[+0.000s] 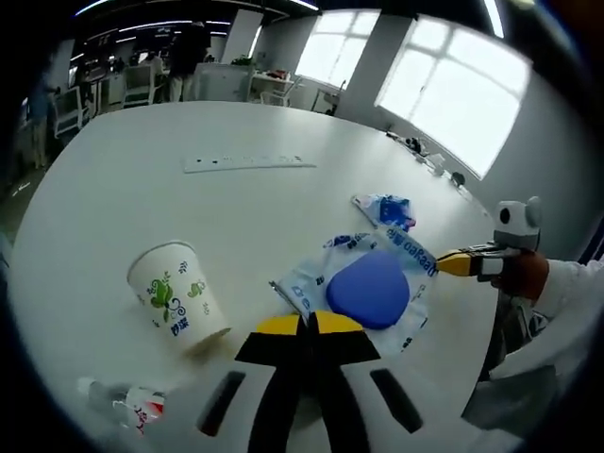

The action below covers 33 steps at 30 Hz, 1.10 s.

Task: Arrange the tabletop items into an orderly group along one side of the table until the central work area is clear of visible clutter.

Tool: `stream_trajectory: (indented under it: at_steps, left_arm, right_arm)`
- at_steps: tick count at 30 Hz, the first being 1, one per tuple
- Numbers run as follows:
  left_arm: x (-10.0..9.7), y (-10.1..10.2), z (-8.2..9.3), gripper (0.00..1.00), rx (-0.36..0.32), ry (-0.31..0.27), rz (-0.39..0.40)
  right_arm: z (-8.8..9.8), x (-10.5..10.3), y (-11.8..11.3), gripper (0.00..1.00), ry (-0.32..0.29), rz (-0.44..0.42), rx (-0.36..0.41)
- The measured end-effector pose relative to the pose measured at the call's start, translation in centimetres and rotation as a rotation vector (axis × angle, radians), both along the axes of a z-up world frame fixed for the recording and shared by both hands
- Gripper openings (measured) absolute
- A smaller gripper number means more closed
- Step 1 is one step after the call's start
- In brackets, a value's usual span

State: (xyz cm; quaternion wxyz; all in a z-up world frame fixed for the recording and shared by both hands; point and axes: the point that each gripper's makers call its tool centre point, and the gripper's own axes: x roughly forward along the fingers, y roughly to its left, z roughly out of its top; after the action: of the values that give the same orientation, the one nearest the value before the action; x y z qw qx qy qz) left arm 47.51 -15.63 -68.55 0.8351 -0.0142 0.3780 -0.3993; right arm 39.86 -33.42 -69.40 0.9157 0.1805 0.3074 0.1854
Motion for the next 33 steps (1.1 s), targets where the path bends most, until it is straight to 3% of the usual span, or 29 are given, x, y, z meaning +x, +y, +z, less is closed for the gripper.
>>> stream_trajectory:
  at_steps: [13,19,27,33]
  left_arm:
    - [3.0,-1.0,2.9,0.00,-0.015,-0.068,-0.006]
    - [4.9,-2.0,3.7,0.00,-0.024,-0.089,0.015]
    - [7.0,-3.6,3.5,0.00,-0.017,-0.100,0.013]
    - [8.5,-4.7,2.7,0.00,-0.025,-0.098,0.025]
  right_arm:
    - [3.1,3.1,-0.7,0.00,-0.079,0.000,-0.028]
    - [3.7,4.6,-1.4,0.00,-0.103,-0.014,-0.038]
    - [3.5,6.7,-2.4,0.00,-0.114,-0.036,-0.053]
    - [2.2,8.1,-3.4,0.00,-0.096,-0.056,-0.073]
